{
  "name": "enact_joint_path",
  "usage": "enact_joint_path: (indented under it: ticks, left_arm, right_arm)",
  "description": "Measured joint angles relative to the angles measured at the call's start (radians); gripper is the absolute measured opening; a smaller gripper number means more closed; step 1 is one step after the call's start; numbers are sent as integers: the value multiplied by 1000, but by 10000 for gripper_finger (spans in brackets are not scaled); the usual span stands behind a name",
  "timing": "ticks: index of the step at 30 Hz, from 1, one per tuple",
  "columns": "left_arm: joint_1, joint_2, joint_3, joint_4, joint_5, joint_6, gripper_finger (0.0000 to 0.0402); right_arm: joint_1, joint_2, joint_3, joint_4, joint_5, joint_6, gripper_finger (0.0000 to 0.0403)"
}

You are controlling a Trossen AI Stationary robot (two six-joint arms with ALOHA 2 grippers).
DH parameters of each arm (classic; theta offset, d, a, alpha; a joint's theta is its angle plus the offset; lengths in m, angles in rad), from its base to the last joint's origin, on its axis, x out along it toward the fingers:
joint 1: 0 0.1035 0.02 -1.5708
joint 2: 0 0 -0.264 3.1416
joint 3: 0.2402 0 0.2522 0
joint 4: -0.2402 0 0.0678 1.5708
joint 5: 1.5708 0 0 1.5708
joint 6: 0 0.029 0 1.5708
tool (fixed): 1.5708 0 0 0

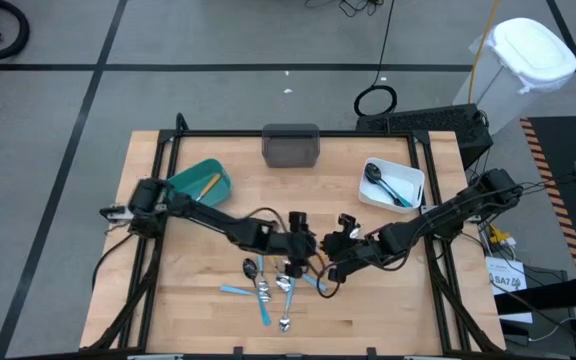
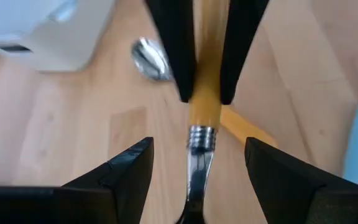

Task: Sort silverware by color (type)
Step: Put the yellow spoon into the green bin

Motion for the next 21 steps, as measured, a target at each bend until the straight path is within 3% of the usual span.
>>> enact_joint_path:
  ticks: [7,21]
  left_arm:
    - [0,114,181,-189,-11,-18,248]
    - [-3,98,187,-228,-54,-37,248]
  right_arm:
    - [0,0,0,-26,0,0,45]
    - [0,0,1,-85,8,3,43]
